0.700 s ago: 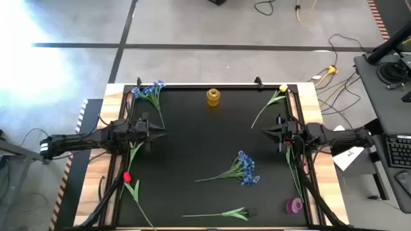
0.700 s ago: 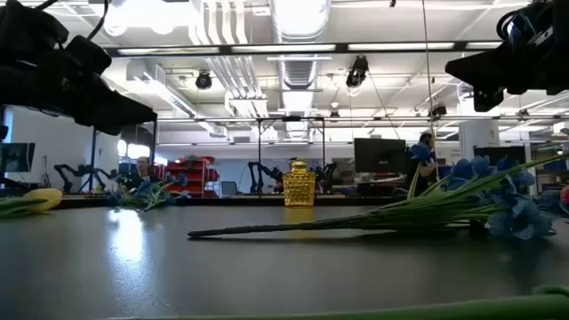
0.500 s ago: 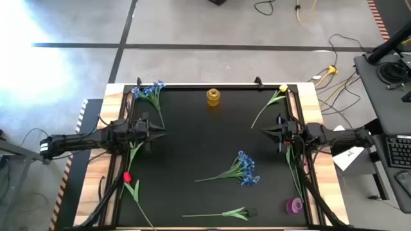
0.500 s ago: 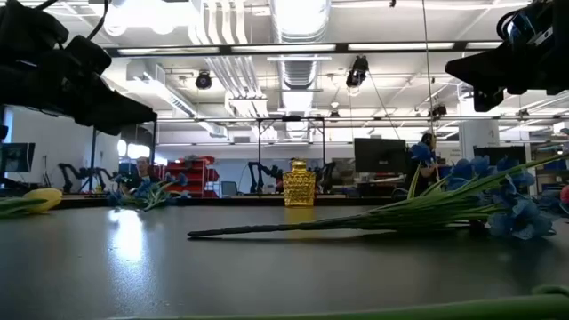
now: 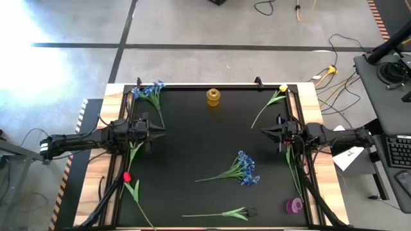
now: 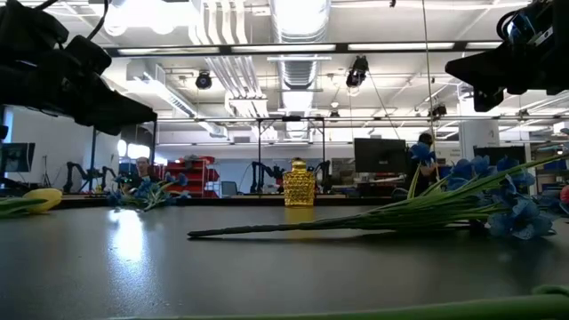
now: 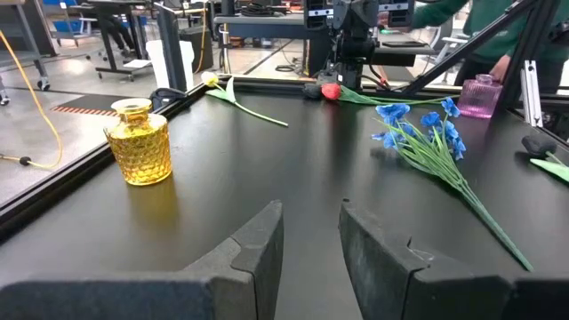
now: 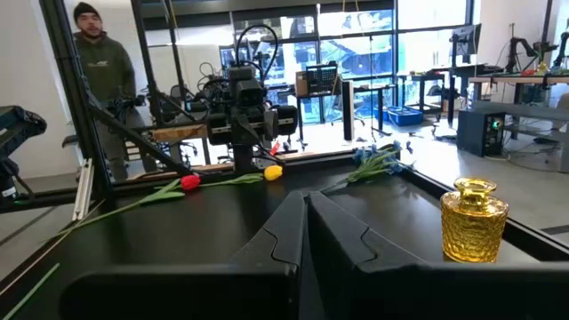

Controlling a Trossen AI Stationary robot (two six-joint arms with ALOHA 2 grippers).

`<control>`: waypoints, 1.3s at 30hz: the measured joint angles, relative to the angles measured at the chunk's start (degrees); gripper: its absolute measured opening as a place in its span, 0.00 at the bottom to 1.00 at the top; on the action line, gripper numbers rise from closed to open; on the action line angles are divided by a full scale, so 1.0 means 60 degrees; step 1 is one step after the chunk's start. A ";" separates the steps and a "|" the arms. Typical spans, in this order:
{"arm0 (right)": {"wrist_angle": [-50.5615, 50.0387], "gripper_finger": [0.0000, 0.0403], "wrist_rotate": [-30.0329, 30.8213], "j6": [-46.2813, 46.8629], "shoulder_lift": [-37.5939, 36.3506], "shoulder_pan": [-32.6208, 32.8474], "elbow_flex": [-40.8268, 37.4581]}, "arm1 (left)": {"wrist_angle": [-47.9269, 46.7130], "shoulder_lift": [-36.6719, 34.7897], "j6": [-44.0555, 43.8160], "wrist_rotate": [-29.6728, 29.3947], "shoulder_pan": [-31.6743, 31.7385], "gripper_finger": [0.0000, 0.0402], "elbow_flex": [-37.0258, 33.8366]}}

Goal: Sort flowers into vase by color

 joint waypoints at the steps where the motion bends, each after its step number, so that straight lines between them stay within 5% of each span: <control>1: -0.0001 0.03 -0.0003 -0.0003 0.0000 0.0000 0.0000 | 0.0000 0.0004 0.0000 -0.0001 0.0004 0.25 0.0000; 34: 0.0000 0.03 -0.0002 -0.0006 0.0000 0.0001 0.0000 | 0.0000 0.0002 -0.0002 0.0000 0.0004 0.25 0.0000; 39: 0.0197 0.03 0.0778 -0.4645 0.0113 -0.0069 -0.0004 | 0.0000 0.0002 -0.0003 -0.0001 0.0002 0.25 0.0000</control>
